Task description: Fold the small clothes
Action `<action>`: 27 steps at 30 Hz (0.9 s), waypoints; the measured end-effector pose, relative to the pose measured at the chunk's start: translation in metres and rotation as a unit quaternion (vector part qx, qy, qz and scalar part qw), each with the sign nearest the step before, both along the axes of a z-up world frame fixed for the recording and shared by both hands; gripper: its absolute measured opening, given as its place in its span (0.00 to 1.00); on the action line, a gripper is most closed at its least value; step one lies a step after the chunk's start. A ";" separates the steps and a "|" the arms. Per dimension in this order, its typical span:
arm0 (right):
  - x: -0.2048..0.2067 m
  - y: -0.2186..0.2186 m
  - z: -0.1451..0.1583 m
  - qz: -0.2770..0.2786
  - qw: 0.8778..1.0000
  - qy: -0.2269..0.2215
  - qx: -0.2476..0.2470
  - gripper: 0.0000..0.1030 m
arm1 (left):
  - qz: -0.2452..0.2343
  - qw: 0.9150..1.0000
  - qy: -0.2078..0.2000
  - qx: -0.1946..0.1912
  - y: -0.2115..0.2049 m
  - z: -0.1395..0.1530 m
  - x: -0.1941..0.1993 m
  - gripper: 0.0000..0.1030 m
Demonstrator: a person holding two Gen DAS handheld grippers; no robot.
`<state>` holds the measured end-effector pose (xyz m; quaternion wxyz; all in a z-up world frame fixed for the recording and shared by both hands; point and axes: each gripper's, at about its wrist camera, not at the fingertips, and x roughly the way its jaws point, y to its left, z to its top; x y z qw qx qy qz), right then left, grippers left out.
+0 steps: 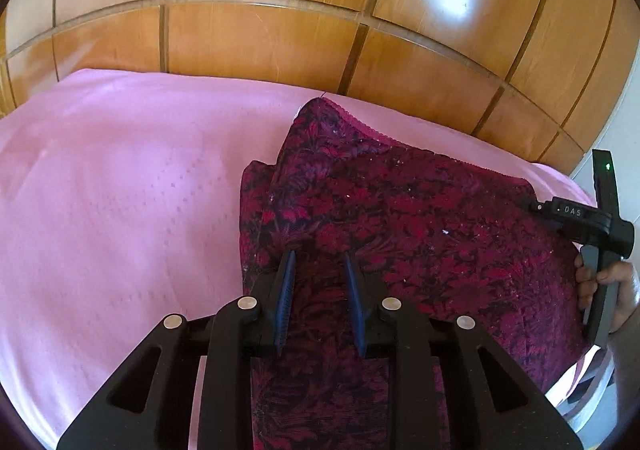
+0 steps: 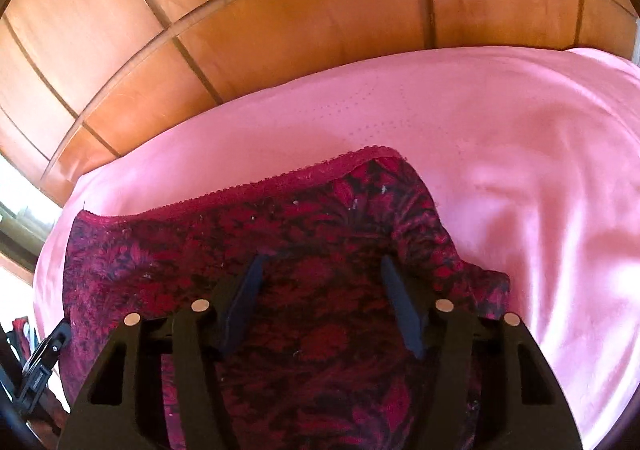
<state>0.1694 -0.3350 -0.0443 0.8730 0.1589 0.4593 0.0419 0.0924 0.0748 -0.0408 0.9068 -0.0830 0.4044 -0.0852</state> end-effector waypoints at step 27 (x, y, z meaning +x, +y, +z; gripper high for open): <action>-0.115 -0.084 -0.034 0.039 0.970 0.019 0.238 0.75 | -0.079 0.997 -0.013 0.019 -0.061 0.019 -0.043 0.23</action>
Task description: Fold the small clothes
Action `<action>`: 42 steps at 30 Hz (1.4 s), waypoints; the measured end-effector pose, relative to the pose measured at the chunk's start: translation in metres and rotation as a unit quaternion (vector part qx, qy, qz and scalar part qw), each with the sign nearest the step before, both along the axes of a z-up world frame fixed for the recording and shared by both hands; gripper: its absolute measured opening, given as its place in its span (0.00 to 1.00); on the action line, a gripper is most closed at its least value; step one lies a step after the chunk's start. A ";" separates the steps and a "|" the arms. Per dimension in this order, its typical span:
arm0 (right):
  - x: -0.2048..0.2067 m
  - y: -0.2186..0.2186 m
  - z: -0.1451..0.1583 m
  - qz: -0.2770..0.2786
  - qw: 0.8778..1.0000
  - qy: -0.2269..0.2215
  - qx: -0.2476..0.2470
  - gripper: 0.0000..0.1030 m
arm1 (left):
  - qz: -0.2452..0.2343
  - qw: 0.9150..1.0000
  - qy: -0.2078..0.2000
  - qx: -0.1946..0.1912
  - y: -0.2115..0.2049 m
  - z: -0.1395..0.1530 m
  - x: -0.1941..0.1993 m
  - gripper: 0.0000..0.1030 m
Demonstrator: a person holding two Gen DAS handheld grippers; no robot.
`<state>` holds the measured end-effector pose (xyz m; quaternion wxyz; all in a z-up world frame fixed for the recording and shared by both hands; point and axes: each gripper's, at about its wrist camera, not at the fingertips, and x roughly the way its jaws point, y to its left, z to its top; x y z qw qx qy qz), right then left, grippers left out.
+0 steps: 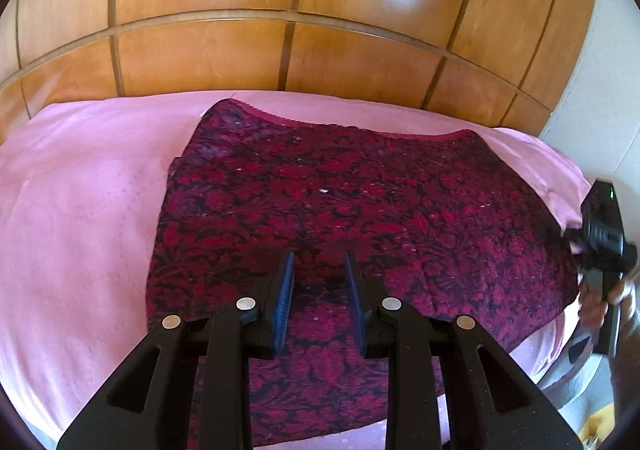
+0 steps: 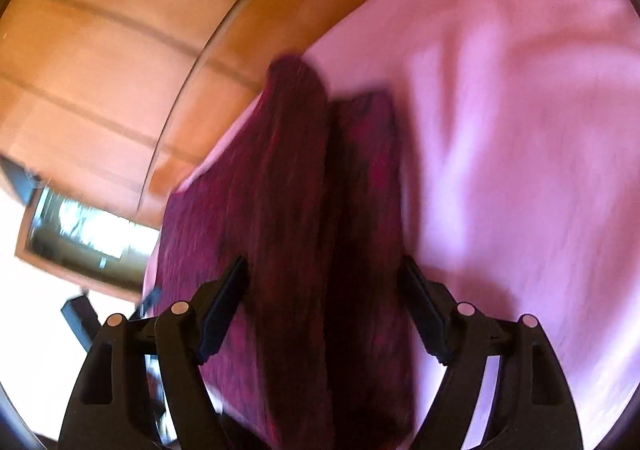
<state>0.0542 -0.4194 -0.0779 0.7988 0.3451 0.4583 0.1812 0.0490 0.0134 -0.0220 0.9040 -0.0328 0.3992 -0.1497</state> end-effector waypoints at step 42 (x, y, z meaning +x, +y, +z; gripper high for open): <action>-0.009 0.411 0.103 0.278 0.911 -0.199 -0.233 0.27 | 0.120 0.952 0.002 -0.280 0.216 0.001 -0.034 0.23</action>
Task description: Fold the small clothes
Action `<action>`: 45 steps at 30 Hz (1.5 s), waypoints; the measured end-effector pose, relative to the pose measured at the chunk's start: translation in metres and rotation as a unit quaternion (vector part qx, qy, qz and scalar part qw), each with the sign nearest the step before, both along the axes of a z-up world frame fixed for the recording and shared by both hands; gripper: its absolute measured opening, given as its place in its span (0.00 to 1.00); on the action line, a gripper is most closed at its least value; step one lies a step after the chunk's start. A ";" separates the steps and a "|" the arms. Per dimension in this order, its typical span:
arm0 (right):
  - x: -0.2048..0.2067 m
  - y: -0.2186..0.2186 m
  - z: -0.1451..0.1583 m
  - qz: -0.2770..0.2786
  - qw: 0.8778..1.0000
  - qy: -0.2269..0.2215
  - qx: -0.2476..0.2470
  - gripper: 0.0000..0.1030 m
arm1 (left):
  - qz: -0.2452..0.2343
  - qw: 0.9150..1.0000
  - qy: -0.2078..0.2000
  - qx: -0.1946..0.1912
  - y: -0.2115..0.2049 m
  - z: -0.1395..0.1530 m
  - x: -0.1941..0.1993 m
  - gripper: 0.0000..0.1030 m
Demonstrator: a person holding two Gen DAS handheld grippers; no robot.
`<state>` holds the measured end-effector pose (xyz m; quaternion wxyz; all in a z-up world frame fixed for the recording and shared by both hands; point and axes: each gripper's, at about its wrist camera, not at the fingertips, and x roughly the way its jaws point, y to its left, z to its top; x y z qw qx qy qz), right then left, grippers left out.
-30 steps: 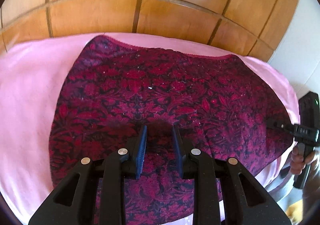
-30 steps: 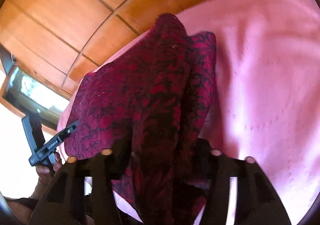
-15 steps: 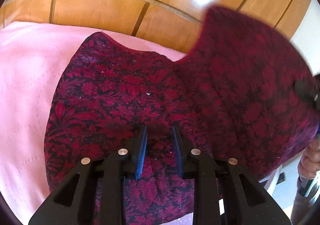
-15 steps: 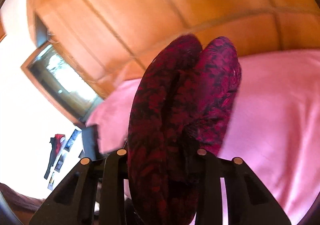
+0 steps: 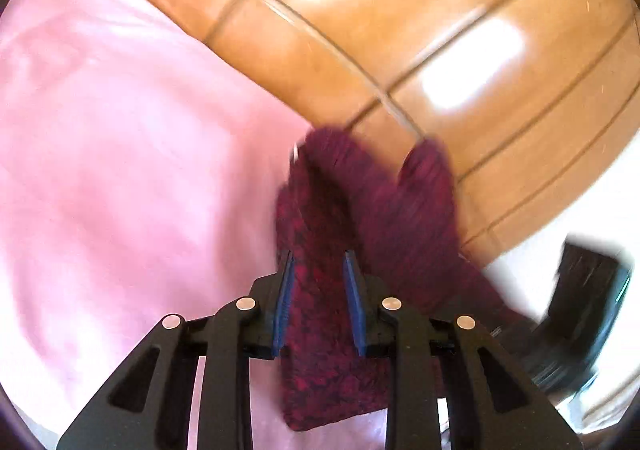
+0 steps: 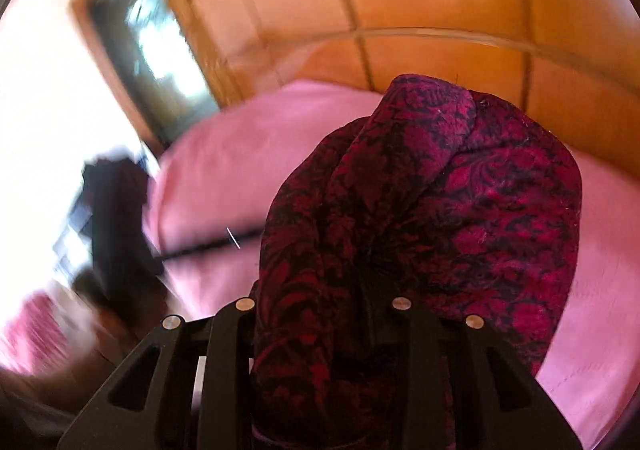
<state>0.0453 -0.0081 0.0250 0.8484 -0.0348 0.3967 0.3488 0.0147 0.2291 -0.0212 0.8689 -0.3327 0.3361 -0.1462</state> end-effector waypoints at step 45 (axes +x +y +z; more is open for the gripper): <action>-0.026 0.012 -0.044 0.005 0.994 -0.089 -0.056 0.67 | -0.006 0.970 0.084 0.228 -0.045 -0.006 0.058 0.22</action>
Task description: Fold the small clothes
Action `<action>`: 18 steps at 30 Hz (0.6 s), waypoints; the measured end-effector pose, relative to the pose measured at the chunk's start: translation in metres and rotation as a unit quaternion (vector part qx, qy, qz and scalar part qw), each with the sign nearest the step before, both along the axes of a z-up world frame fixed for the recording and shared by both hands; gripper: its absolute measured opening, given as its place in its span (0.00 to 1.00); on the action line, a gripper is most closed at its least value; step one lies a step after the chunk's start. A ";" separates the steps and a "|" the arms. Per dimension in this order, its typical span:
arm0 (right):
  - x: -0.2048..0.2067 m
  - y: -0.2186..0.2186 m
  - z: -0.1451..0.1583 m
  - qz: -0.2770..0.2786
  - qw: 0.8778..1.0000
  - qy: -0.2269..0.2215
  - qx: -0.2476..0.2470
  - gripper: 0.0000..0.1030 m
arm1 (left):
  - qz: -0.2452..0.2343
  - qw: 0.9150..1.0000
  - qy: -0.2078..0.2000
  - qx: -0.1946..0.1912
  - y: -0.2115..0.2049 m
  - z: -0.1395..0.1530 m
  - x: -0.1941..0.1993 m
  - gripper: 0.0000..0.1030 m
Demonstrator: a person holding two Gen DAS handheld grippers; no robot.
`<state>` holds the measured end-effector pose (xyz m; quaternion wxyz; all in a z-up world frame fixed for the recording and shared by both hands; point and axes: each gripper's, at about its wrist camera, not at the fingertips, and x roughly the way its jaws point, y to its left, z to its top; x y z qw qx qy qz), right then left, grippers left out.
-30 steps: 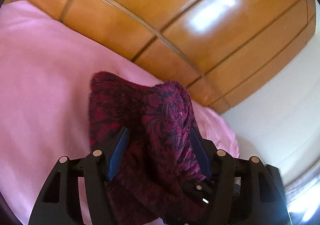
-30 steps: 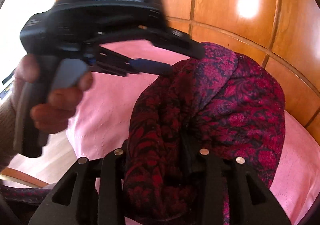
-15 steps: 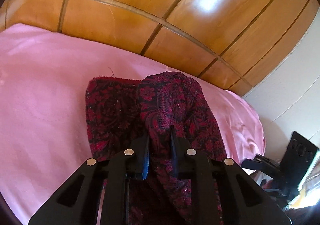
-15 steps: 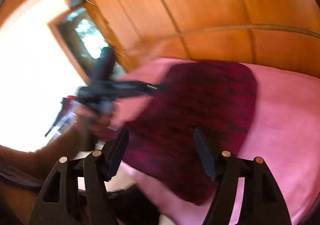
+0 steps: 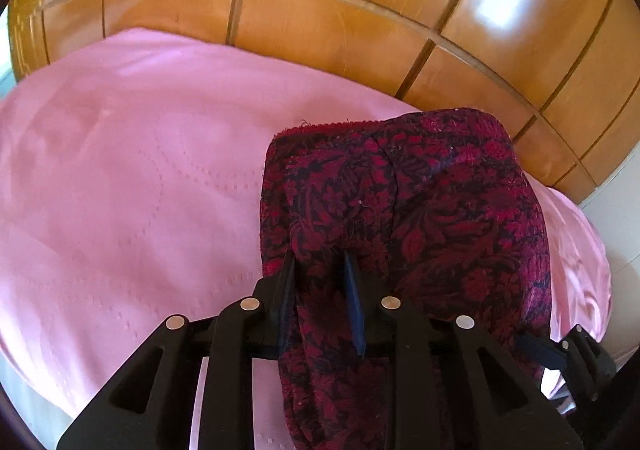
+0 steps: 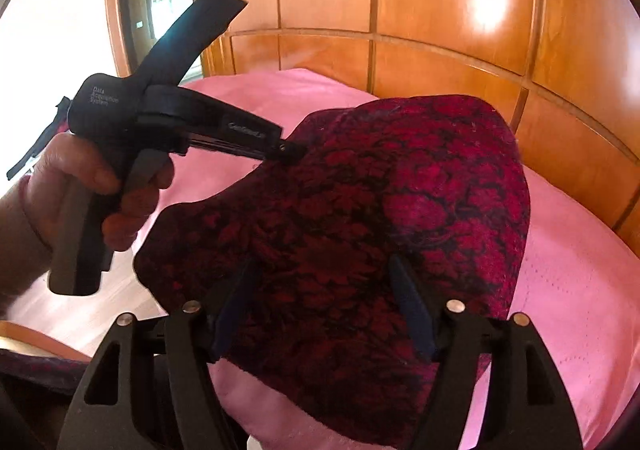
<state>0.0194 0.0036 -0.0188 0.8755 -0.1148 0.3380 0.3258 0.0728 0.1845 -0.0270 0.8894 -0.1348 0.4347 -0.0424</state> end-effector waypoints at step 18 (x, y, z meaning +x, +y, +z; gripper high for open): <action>0.142 -0.036 0.058 -0.093 0.985 0.120 0.083 0.64 | 0.014 0.996 -0.053 0.070 -0.017 0.006 -0.020 0.22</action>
